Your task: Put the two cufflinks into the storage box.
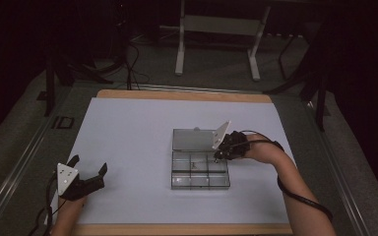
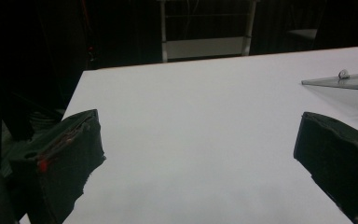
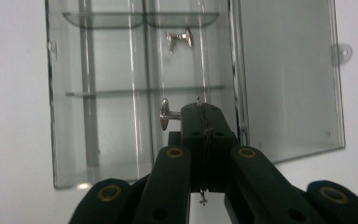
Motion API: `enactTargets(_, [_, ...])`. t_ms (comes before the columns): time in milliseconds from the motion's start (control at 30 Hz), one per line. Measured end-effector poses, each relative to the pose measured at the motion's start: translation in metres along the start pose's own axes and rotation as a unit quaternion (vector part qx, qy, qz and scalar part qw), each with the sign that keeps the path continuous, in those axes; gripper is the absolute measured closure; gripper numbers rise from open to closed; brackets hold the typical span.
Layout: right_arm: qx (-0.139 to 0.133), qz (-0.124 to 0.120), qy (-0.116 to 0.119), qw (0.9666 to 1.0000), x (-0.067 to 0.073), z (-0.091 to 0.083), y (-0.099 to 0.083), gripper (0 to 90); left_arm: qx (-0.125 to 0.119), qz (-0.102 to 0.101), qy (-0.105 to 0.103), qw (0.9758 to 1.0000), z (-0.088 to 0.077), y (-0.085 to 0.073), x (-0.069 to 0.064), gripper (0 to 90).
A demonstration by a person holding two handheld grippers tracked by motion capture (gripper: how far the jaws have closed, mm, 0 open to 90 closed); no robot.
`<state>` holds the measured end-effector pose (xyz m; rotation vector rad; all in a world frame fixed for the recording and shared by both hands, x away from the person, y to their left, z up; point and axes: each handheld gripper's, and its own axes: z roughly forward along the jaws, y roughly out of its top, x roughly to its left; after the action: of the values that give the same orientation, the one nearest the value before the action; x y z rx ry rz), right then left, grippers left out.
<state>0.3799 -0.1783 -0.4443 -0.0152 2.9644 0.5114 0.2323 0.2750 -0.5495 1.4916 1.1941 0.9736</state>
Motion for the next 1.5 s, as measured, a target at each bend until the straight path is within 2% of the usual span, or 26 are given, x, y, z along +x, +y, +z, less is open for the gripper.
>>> enactTargets(467, [-0.047,-0.008,0.006,0.9989,0.002,0.022,0.012,89.5,0.000,0.000,-0.002,1.0000,0.000,0.000,0.000,1.7])
enactTargets(633, [-0.046,-0.012,0.002,0.9989,0.000,0.031,0.015,89.5,-0.001,-0.001,-0.002,1.0000,0.000,0.000,0.000,1.7])
enactTargets(1133, [-0.016,-0.019,0.009,0.9996,-0.005,0.053,0.025,89.5,0.000,0.000,-0.003,1.0000,0.000,0.000,0.000,1.7])
enactTargets(1300, [0.006,-0.022,0.006,0.9997,-0.006,0.062,0.027,89.5,-0.001,0.001,-0.004,1.0000,0.000,0.000,0.000,1.7])
enactTargets(1500, [0.020,-0.025,0.008,0.9994,-0.005,0.068,0.029,89.5,-0.001,0.001,-0.004,1.0000,0.000,0.000,0.000,1.7])
